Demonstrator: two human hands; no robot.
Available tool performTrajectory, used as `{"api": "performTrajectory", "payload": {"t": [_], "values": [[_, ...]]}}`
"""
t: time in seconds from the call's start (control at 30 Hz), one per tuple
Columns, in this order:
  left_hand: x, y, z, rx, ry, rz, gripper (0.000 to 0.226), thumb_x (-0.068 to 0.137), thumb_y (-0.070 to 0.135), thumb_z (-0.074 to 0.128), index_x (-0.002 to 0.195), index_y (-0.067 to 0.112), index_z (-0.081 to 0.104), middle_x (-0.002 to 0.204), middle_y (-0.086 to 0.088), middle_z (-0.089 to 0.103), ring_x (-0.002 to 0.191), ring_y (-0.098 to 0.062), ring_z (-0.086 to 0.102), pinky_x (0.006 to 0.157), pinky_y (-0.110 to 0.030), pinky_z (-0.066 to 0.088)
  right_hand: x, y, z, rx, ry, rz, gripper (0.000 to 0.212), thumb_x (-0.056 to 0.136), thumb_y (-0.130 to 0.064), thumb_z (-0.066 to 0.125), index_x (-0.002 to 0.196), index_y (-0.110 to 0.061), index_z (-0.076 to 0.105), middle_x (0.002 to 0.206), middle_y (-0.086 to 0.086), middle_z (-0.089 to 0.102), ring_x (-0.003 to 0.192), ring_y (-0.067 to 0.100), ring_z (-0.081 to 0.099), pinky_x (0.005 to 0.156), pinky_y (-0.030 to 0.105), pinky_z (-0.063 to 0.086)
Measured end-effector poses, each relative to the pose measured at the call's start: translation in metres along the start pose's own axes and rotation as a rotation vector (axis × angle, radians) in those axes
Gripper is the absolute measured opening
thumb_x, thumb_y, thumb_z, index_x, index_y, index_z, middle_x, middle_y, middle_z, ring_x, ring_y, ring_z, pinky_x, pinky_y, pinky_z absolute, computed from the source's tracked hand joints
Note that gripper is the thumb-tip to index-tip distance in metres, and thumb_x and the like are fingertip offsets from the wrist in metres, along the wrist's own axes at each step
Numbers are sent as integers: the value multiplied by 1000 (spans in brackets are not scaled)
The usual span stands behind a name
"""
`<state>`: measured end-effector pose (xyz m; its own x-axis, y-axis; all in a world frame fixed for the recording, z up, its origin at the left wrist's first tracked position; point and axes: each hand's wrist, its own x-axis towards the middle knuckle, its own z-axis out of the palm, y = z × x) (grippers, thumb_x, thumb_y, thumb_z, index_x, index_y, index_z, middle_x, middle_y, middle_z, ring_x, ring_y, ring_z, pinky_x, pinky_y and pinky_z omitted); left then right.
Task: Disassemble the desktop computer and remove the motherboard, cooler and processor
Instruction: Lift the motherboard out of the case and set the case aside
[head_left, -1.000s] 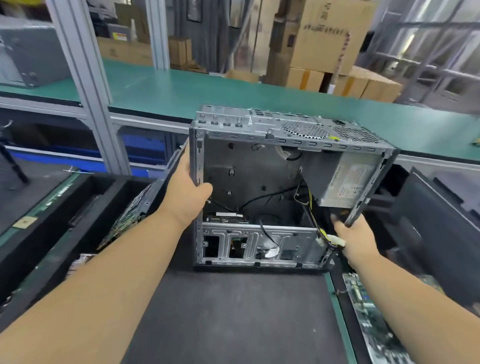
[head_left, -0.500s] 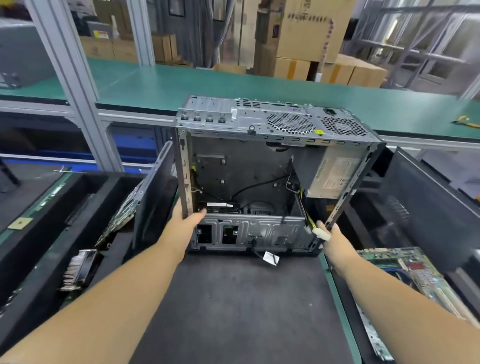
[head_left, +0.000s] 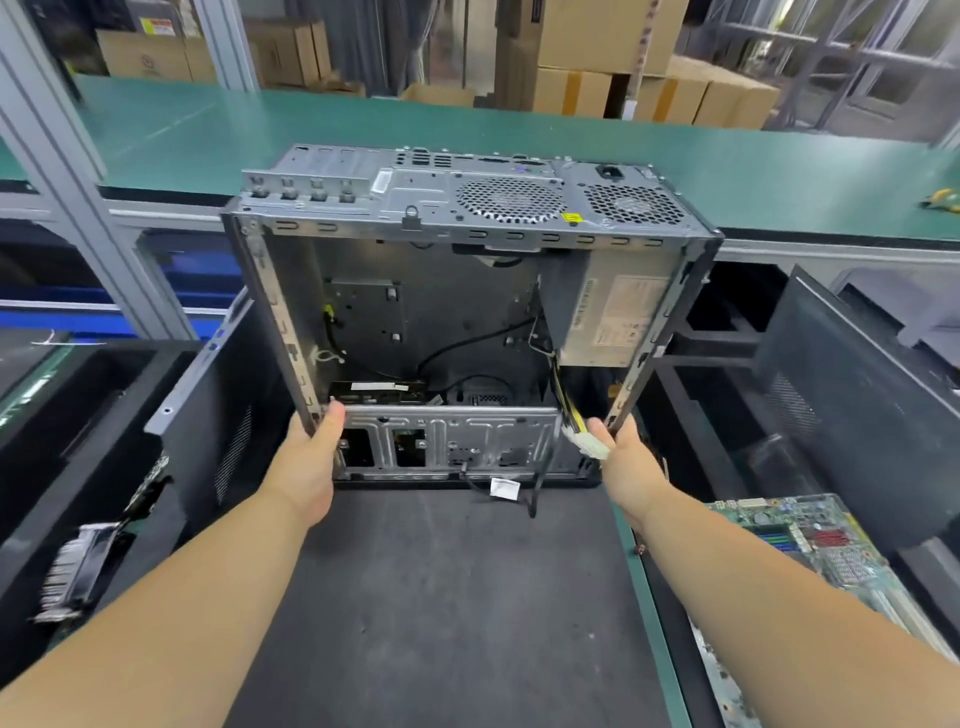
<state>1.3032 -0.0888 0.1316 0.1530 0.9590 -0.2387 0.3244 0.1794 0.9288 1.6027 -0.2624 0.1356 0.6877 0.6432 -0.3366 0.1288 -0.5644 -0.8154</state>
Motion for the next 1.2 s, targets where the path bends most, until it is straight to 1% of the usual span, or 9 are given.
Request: {"api": "performTrajectory", "payload": {"t": [0.13, 0.23, 0.3, 0.5, 0.83, 1.03, 1.07, 1.13, 1.2], "values": [[27, 6, 6, 42, 25, 8, 67, 96, 61, 35, 153, 26, 23, 148, 12, 35, 139, -14, 32, 106, -21, 20, 23, -14, 8, 15, -2, -15, 69, 102, -48, 40, 157, -29, 3, 150, 4, 43, 130, 30, 44, 97, 34, 31], [39, 17, 18, -226, 17, -34, 51, 101, 48, 40, 148, 30, 32, 130, 19, 43, 128, -4, 37, 101, -20, 23, 42, -21, 12, -12, 4, -61, 64, 100, -52, 39, 155, -33, 11, 136, 6, 55, 98, 24, 49, 85, 31, 35], [45, 23, 23, -335, 29, -67, 48, 101, 46, 42, 146, 31, 33, 129, 18, 45, 128, -6, 38, 106, -24, 26, 52, -24, 15, -13, -9, -90, 60, 100, -53, 39, 152, -35, 16, 130, 5, 58, 91, 21, 49, 82, 31, 36], [57, 37, 34, -143, 161, -88, 67, 98, 58, 35, 153, 24, 20, 150, 4, 35, 137, -19, 35, 96, -21, 23, 81, -34, 18, -38, -49, -78, 69, 99, -56, 38, 155, -34, 4, 140, 5, 55, 119, 31, 55, 97, 37, 42], [64, 34, 33, 12, 190, -181, 72, 96, 64, 29, 155, 27, 12, 155, 2, 30, 139, -23, 33, 94, -24, 21, 86, -35, 17, 23, -61, -108, 55, 99, -53, 42, 148, -40, 20, 121, -5, 58, 103, 22, 53, 88, 34, 36], [31, 29, 55, -252, 381, -346, 59, 89, 55, 55, 129, 13, 46, 110, -2, 54, 99, -25, 53, 87, -35, 43, 62, -24, -1, 89, 13, -50, 61, 98, -49, 50, 152, -28, 29, 138, -7, 54, 124, 22, 50, 100, 36, 38], [24, 25, 60, -276, 342, -342, 44, 89, 45, 59, 117, 12, 52, 96, -3, 57, 86, -23, 55, 77, -33, 46, 53, -17, -6, 72, 56, -46, 58, 98, -46, 51, 150, -26, 33, 138, -6, 54, 122, 22, 50, 95, 33, 38], [6, 17, 74, -289, 177, -253, 15, 83, 26, 60, 92, 18, 52, 69, -1, 45, 60, -17, 40, 54, -25, 31, 32, -2, -17, 49, 104, -38, 48, 98, -38, 53, 143, -25, 43, 132, -7, 57, 109, 18, 53, 80, 27, 39], [-14, 10, 90, -272, 16, -171, 3, 81, 20, 58, 83, 22, 57, 70, 3, 48, 62, -13, 43, 56, -25, 31, 9, 16, -30, 21, 128, -33, 39, 98, -33, 55, 135, -25, 50, 123, -8, 60, 95, 13, 55, 71, 24, 38]]}}
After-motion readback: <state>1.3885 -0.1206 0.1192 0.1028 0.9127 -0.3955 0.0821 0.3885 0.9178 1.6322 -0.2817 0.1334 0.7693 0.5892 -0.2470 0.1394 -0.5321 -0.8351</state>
